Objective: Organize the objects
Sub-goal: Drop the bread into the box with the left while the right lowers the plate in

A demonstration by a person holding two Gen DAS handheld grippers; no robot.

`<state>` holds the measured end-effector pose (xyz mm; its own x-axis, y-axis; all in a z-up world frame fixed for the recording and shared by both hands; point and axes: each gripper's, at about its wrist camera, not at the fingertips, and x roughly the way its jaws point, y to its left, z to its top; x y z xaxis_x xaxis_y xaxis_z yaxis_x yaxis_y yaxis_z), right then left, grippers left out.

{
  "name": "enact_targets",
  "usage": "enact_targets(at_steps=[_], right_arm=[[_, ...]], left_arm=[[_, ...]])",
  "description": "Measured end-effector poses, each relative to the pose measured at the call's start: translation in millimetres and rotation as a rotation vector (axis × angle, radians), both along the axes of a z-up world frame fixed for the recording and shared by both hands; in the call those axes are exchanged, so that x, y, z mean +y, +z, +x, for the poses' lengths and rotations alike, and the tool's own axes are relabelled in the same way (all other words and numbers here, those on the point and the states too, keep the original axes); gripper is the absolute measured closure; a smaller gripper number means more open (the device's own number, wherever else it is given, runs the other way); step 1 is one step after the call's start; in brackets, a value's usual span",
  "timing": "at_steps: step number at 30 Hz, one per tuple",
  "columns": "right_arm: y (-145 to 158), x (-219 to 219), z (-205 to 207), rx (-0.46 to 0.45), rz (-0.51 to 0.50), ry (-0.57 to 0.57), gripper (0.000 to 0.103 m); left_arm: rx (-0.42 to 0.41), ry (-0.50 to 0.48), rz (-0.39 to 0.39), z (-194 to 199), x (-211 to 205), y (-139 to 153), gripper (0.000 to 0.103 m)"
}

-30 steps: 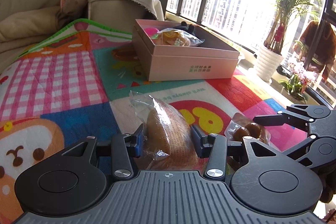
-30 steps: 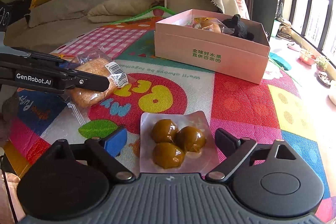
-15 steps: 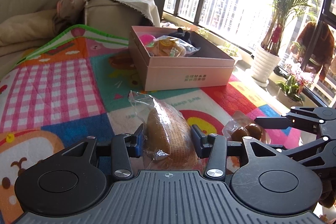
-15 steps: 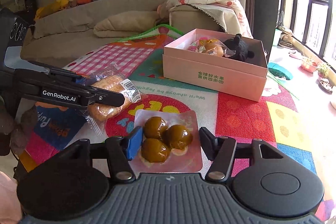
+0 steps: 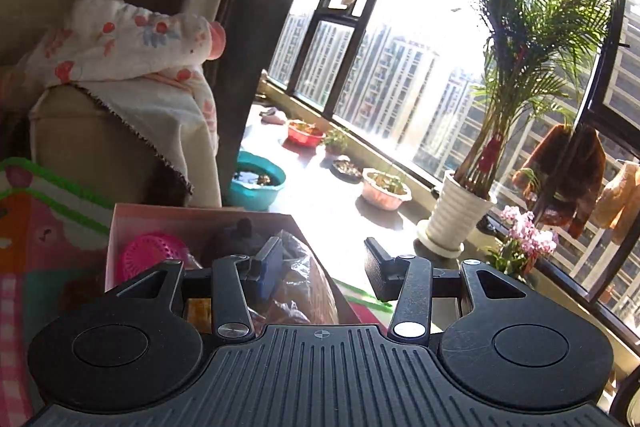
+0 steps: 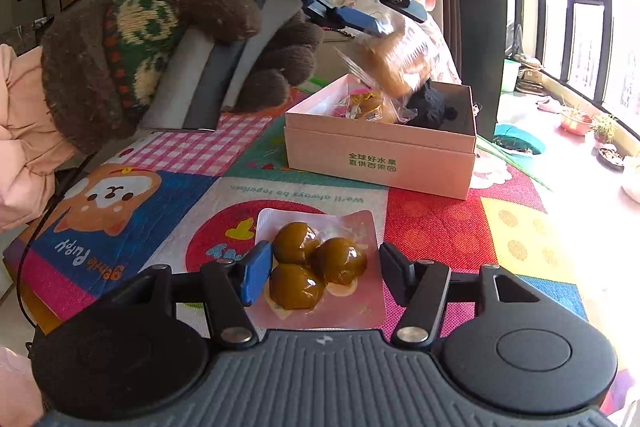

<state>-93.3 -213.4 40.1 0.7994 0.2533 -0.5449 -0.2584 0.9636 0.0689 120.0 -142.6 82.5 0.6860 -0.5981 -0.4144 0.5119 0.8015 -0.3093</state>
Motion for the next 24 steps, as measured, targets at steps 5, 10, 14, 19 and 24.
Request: enact_targets(at_steps=[5, 10, 14, 19, 24], right_arm=[[-5, -13, 0, 0.007, 0.020, -0.029, 0.044], [-8, -19, 5, 0.023, 0.033, -0.057, 0.044], [-2, -23, 7, 0.021, 0.053, -0.073, 0.044], [22, -21, 26, 0.017, 0.053, -0.086, 0.044], [82, -19, 69, -0.068, 0.046, -0.101, 0.044]], left_arm=[[-0.017, 0.051, 0.061, 9, -17, -27, 0.054], [-0.034, 0.080, 0.042, -14, 17, -20, 0.054], [-0.043, 0.133, -0.032, -51, 66, -18, 0.054], [0.026, 0.178, -0.013, -87, 110, -33, 0.054], [0.067, 0.186, -0.032, -97, 134, -48, 0.054]])
